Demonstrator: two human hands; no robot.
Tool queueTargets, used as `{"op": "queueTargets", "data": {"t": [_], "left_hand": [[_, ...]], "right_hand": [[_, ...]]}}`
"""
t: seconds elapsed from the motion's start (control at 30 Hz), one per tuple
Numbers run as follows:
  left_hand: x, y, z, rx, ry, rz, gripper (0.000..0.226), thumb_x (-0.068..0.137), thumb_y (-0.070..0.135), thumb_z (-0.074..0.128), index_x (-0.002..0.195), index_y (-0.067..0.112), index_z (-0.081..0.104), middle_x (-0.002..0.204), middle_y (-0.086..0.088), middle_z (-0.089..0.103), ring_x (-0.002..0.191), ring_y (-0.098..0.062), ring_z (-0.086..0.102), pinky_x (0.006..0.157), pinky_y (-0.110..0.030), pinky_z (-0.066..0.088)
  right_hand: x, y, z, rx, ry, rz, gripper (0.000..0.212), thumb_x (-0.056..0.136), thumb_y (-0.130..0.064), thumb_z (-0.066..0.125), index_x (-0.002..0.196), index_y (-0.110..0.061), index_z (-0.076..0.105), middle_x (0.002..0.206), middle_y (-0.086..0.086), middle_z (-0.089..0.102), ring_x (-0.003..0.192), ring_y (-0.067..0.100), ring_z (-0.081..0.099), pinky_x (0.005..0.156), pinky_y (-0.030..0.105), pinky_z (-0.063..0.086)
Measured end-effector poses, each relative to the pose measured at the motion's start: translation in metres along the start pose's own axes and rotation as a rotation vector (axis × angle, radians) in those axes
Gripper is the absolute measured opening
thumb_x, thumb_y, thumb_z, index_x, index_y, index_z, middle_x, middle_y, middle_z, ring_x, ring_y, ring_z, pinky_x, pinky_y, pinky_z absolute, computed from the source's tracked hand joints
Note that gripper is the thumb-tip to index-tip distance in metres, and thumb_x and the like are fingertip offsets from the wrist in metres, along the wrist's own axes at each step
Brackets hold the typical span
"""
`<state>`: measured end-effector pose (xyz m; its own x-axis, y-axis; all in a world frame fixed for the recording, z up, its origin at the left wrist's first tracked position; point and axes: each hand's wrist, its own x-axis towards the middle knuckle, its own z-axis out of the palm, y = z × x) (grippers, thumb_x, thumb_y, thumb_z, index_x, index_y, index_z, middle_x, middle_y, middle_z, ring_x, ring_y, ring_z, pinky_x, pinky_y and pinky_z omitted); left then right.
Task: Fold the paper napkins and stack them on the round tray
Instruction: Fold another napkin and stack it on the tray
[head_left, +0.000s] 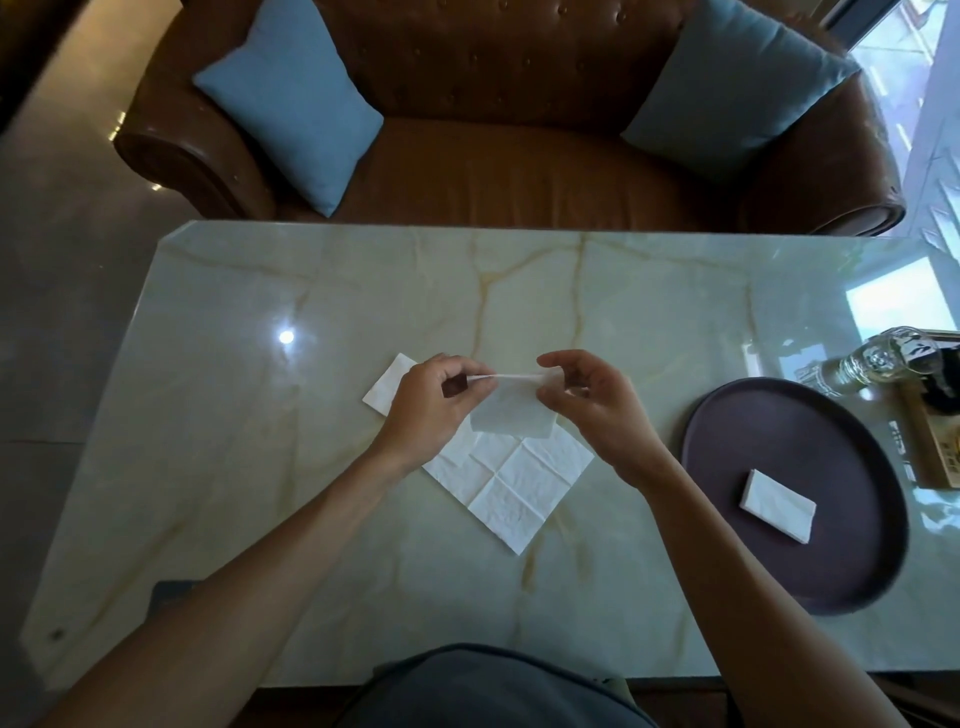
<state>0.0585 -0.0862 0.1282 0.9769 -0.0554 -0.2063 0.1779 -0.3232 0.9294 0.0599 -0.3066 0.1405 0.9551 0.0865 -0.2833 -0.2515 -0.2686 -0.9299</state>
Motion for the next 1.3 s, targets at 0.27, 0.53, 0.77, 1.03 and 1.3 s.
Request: {"op": "queueTargets", "data": {"t": [0.27,0.53,0.77,1.03,1.3], "left_hand": [[0.001,0.003,-0.014,0.228,-0.087,0.077,0.005,0.094,0.031,0.072,0.095,0.036,0.071,0.117,0.002,0.057,0.112,-0.005,0.057,0.096,-0.010,0.038],[0.007,0.013,-0.012,0.205,-0.276,0.088,0.022,0.096,0.027,0.069,0.115,0.019,0.077,0.104,0.017,0.077,0.097,0.013,0.066,0.080,-0.001,0.042],[0.011,0.018,-0.013,0.173,-0.314,0.090,0.020,0.096,0.029,0.069,0.110,0.019,0.080,0.099,0.011,0.079,0.096,0.000,0.072,0.082,-0.015,0.052],[0.010,0.010,-0.014,0.064,-0.328,0.018,0.017,0.099,0.021,0.067,0.103,0.011,0.080,0.093,0.000,0.080,0.089,-0.015,0.075,0.087,-0.043,0.058],[0.008,0.007,-0.011,-0.110,-0.408,-0.020,0.022,0.100,0.018,0.064,0.112,0.005,0.077,0.103,-0.007,0.080,0.091,-0.014,0.076,0.079,-0.021,0.057]], "right_hand": [[0.004,-0.007,0.005,-0.425,0.064,-0.141,0.006,0.089,-0.025,0.076,0.094,-0.021,0.076,0.109,-0.009,0.061,0.101,0.005,0.058,0.087,0.006,0.036],[0.010,-0.022,-0.002,-0.481,-0.144,-0.122,0.005,0.092,-0.025,0.071,0.090,-0.023,0.074,0.085,-0.012,0.074,0.085,0.008,0.069,0.079,0.033,0.054],[0.019,-0.030,-0.005,-0.496,-0.258,-0.067,0.012,0.092,-0.031,0.070,0.082,-0.033,0.076,0.080,-0.014,0.074,0.078,0.006,0.068,0.076,0.033,0.054],[0.019,-0.030,-0.017,-0.471,-0.287,-0.077,0.017,0.093,-0.031,0.072,0.093,-0.017,0.082,0.087,0.002,0.079,0.086,0.024,0.073,0.084,0.047,0.058],[0.018,-0.028,-0.023,-0.340,-0.329,-0.048,0.015,0.094,-0.026,0.073,0.092,-0.014,0.082,0.089,0.009,0.079,0.089,0.030,0.074,0.085,0.047,0.056]]}}
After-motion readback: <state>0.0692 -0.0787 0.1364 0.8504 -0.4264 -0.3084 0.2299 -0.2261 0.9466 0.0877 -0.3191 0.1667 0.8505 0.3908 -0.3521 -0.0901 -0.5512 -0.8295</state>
